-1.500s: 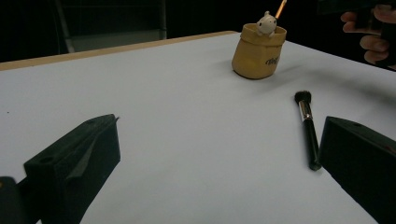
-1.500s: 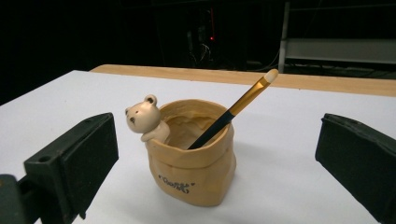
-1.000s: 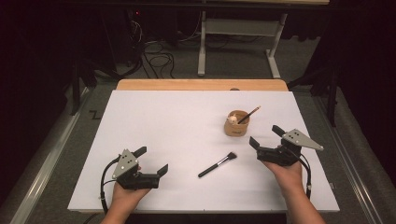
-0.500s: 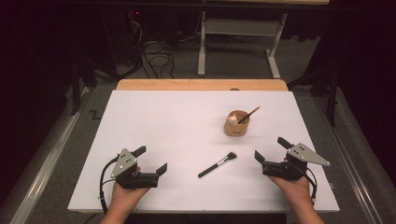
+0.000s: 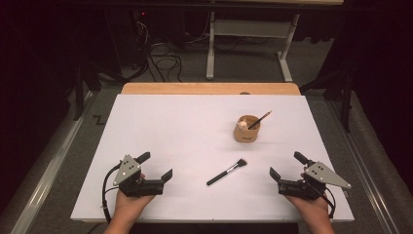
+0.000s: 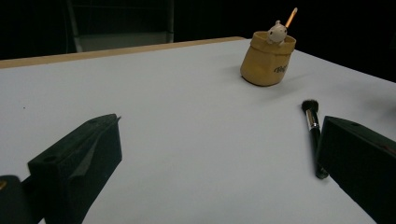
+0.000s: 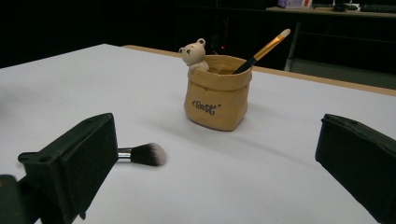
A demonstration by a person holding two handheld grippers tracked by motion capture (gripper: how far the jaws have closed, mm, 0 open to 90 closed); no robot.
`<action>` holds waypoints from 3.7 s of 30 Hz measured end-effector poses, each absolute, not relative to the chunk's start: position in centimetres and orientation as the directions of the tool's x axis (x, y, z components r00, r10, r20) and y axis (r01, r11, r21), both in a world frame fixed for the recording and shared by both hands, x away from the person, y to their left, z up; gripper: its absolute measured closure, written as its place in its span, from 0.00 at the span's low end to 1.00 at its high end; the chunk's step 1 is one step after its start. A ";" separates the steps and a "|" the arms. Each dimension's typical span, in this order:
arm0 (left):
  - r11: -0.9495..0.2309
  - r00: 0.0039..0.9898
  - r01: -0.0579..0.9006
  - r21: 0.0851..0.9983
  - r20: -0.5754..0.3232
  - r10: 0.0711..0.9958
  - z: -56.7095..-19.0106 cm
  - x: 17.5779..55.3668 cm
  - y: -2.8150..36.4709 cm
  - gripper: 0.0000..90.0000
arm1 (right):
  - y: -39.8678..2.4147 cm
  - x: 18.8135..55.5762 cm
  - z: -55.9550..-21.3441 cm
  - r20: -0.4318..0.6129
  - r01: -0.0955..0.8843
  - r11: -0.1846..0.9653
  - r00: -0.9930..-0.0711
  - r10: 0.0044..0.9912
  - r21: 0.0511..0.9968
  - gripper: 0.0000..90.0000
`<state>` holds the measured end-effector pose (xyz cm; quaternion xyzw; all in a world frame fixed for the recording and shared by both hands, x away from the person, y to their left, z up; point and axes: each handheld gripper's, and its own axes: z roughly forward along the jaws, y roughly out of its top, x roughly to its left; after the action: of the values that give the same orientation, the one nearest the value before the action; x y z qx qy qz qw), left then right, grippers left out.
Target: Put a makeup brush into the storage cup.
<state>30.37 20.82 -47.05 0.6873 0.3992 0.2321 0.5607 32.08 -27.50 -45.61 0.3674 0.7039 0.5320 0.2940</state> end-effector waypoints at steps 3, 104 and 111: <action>-0.055 0.573 0.286 0.957 -0.125 0.810 -47.0 30.3 20.8 0.01 | -27.5 32.0 -45.6 -0.025 0.201 0.165 -0.561 0.827 0.966 0.00; -0.591 0.645 0.749 0.300 -0.123 0.755 -44.4 36.5 13.7 0.08 | -26.3 32.2 -46.6 -0.015 0.209 0.197 -0.648 0.761 0.958 0.00; -0.584 0.646 0.747 0.316 -0.142 0.750 -44.1 36.6 12.8 0.10 | -26.4 32.2 -46.6 -0.017 0.207 0.198 -0.648 0.761 0.958 0.00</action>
<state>36.62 12.79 -44.10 0.8901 0.4204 0.0035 0.1761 32.19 -26.39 -46.56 0.3315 0.7301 0.5396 0.2567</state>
